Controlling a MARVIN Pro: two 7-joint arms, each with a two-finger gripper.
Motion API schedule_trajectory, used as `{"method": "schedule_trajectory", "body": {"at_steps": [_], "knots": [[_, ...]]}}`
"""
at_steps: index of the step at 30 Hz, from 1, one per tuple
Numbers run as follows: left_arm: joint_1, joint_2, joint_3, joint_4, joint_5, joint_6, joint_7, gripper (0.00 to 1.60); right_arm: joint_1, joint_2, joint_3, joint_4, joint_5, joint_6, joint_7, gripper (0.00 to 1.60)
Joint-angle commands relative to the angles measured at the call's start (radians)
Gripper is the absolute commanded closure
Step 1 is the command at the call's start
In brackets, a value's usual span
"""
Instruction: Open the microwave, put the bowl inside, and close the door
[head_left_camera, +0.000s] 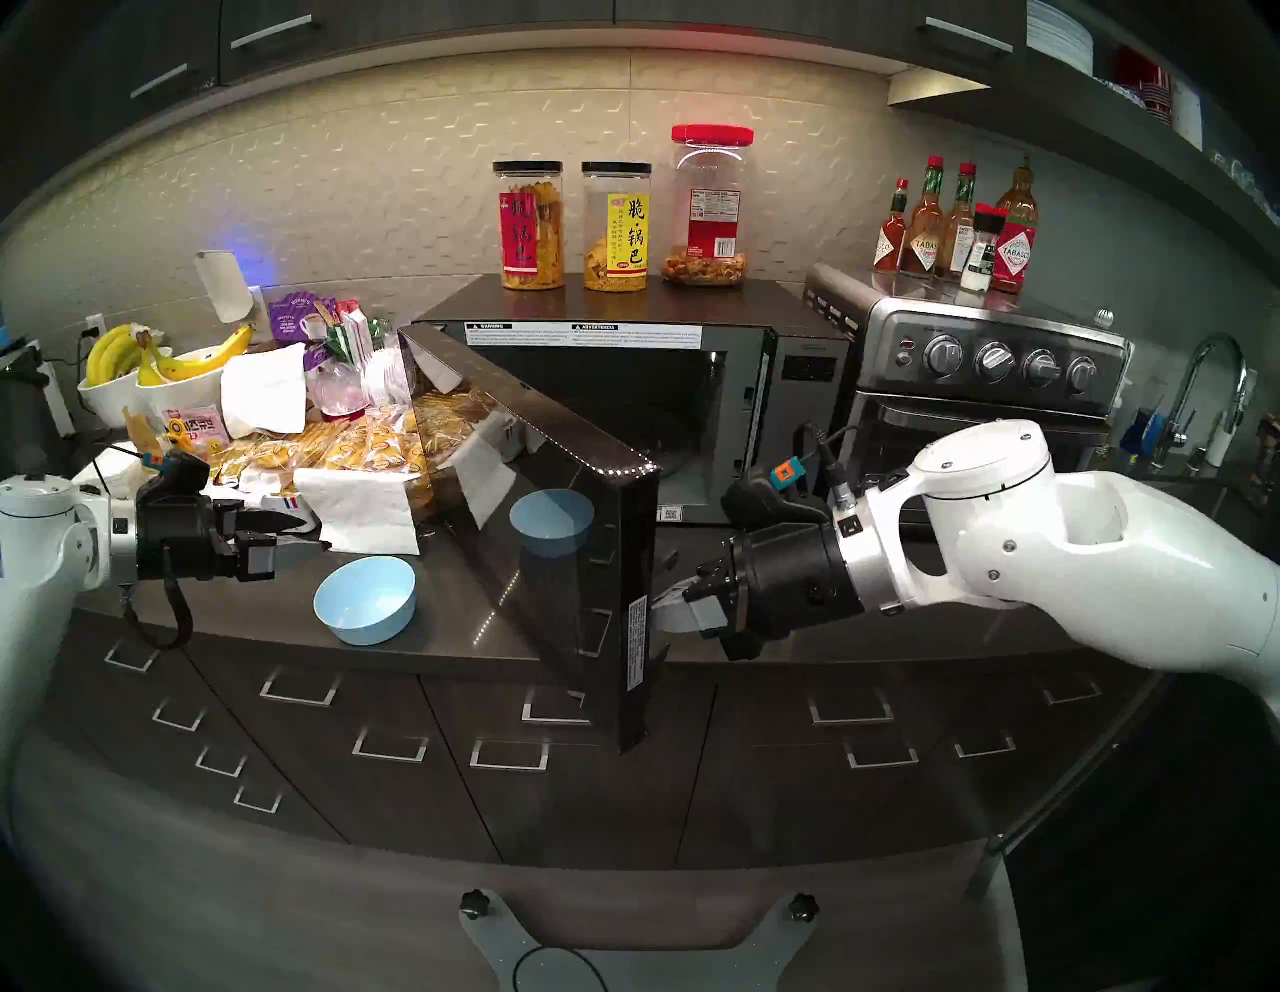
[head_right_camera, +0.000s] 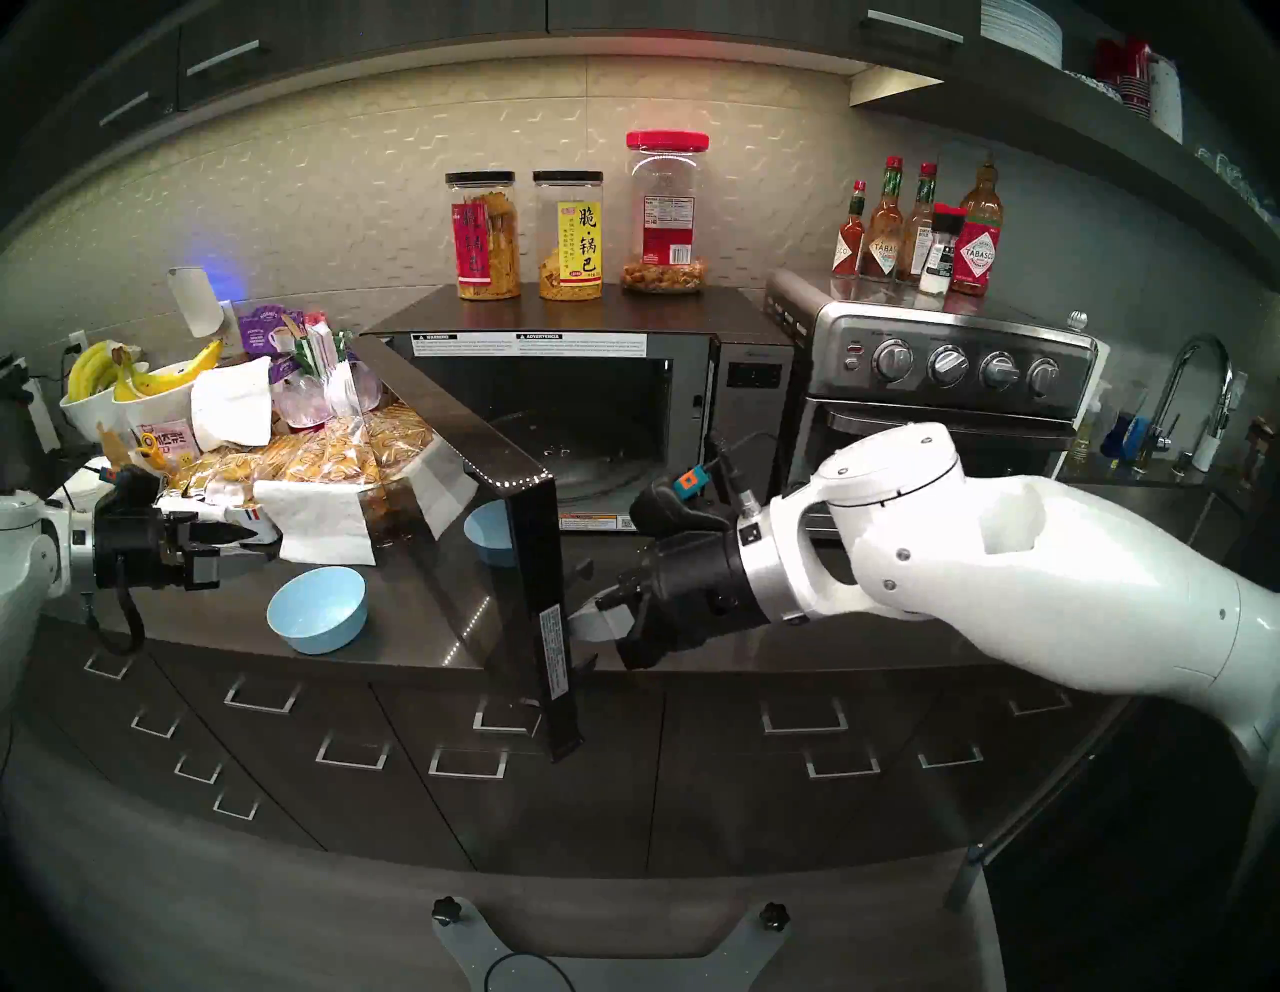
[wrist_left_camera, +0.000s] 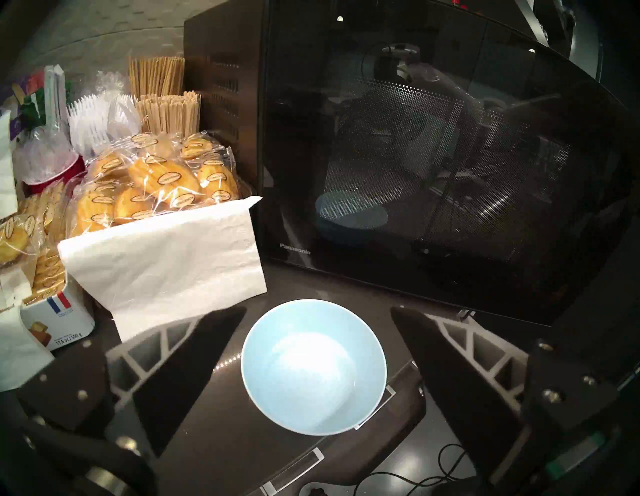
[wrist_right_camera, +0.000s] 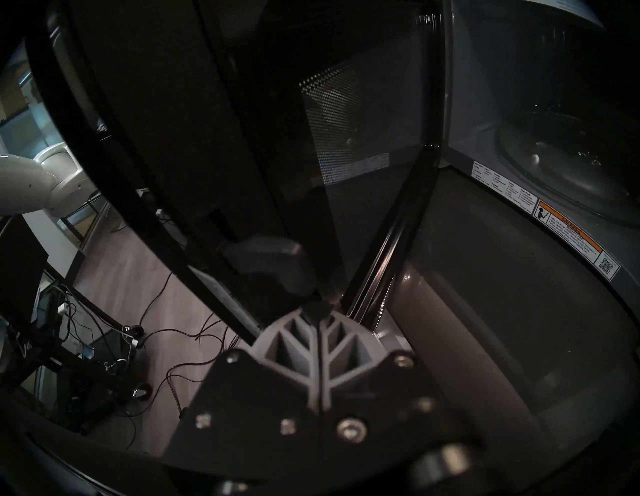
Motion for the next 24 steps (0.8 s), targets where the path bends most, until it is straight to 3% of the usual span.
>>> {"method": "schedule_trajectory", "body": {"at_steps": [1, 13, 24], "knots": [[-0.006, 0.004, -0.016, -0.006, -0.002, 0.001, 0.001, 0.0, 0.0, -0.027, 0.004, -0.026, 0.024, 0.001, -0.023, 1.6], [-0.006, 0.004, -0.016, -0.006, -0.002, 0.001, 0.001, 0.0, 0.002, -0.073, 0.004, -0.053, 0.062, 0.014, -0.075, 1.6], [-0.005, 0.004, -0.016, -0.007, -0.002, 0.001, 0.001, 0.0, 0.004, -0.077, 0.002, -0.033, 0.058, 0.022, -0.08, 1.6]]}}
